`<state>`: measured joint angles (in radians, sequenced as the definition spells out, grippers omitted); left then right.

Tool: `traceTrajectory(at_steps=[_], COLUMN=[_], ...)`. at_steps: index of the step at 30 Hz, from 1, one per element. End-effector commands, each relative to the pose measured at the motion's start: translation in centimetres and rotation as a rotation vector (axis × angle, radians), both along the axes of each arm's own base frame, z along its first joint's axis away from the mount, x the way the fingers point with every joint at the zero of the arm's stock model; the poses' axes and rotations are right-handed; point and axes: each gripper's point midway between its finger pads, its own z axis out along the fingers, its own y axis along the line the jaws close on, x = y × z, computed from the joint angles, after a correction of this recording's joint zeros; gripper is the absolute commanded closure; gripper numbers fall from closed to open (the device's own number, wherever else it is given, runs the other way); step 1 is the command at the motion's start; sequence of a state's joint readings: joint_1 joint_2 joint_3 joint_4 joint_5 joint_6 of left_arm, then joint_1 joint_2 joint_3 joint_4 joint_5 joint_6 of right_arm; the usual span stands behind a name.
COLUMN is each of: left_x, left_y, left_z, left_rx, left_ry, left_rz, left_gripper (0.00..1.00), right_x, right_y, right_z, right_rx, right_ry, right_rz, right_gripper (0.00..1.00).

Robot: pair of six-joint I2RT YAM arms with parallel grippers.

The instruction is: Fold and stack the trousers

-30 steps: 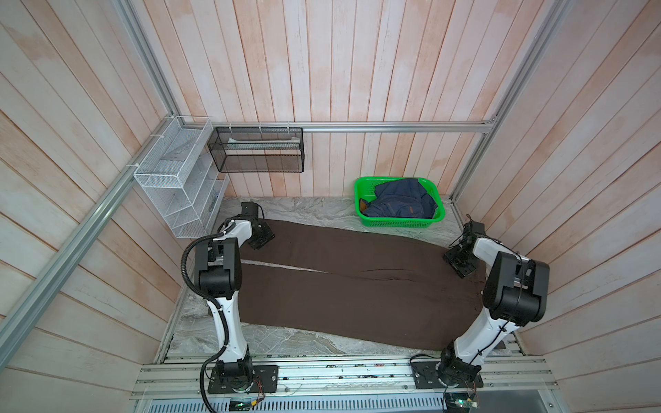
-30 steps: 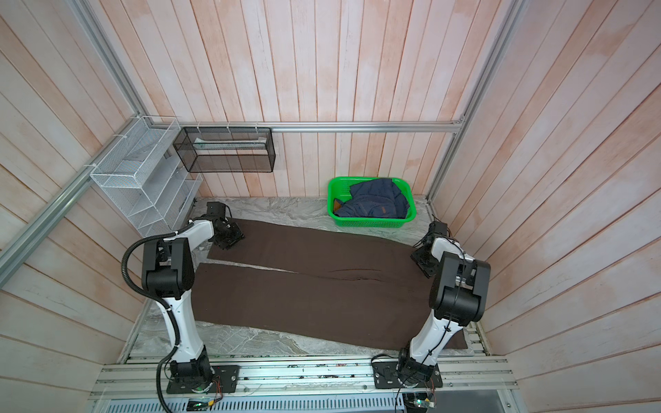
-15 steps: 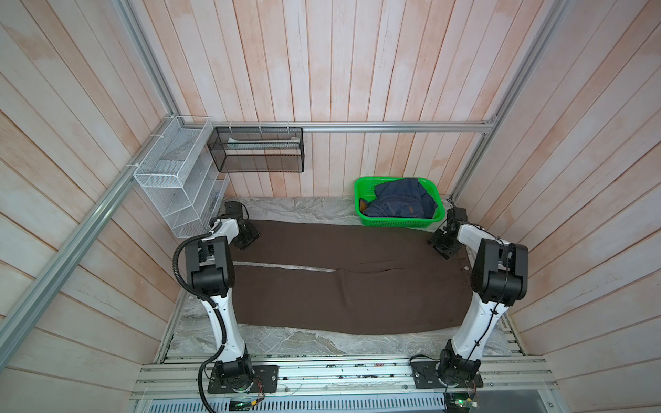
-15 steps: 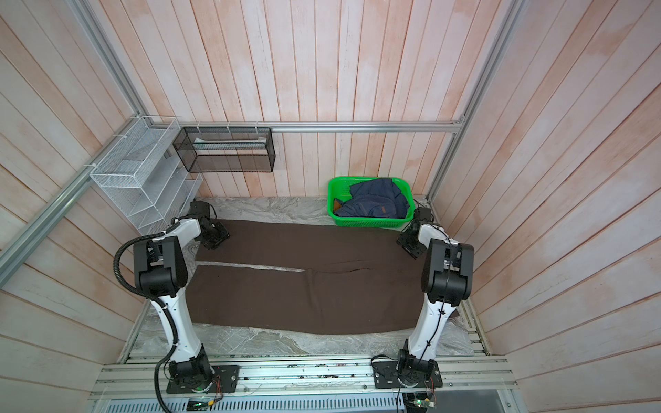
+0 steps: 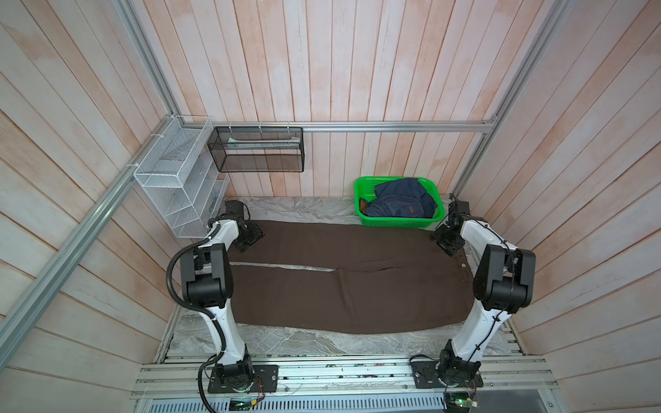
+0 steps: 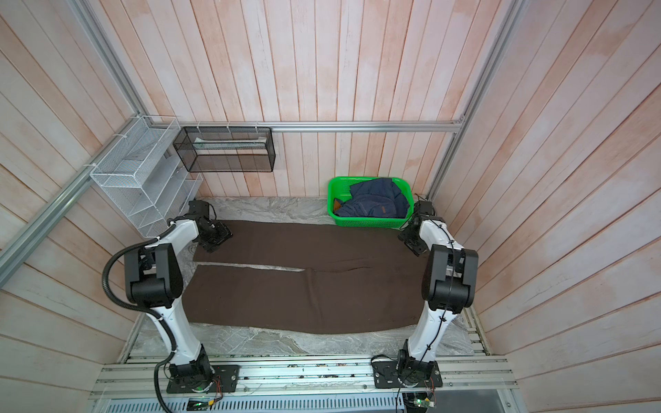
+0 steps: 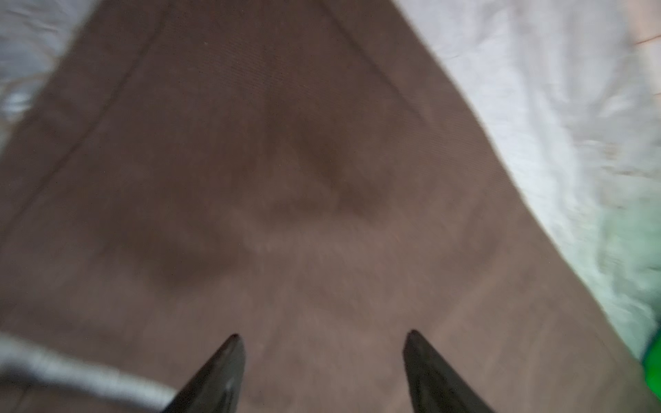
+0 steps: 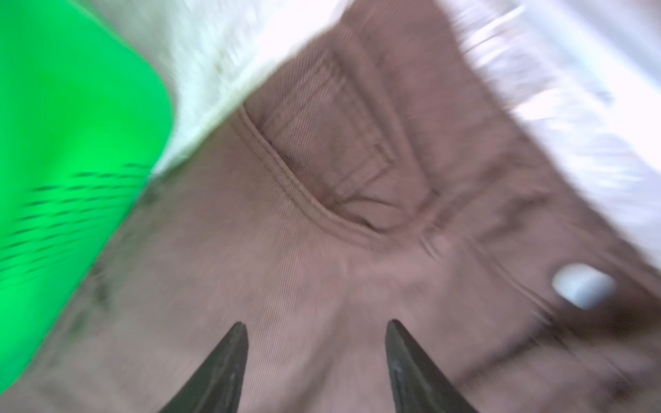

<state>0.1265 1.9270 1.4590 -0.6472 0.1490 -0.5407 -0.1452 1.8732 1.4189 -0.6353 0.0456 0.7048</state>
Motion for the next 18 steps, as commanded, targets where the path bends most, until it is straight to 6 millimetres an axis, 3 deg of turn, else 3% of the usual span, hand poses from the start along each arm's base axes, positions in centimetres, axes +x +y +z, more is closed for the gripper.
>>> traceTrajectory(at_steps=[1, 4, 10, 18], left_x=[-2.1, -6.1, -13.2, -16.4], left_y=[1.0, 1.4, 1.2, -0.4], left_z=[6.1, 5.4, -0.1, -4.4], left_rx=[0.070, 0.092, 0.083, -0.002], left_ry=[-0.120, -0.075, 0.057, 0.138], left_rz=[0.048, 0.084, 0.116, 0.108], left_gripper=[0.18, 0.18, 0.24, 0.39], right_x=[-2.4, -4.3, -8.8, -12.1], right_y=[-0.5, 0.2, 2.9, 4.2], right_z=[3.3, 3.2, -0.1, -4.8], right_rx=[-0.048, -0.023, 0.102, 0.160], right_ry=[0.009, 0.002, 0.020, 0.119], right_rz=[-0.049, -0.040, -0.022, -0.002], right_gripper=[0.36, 0.36, 0.38, 0.43])
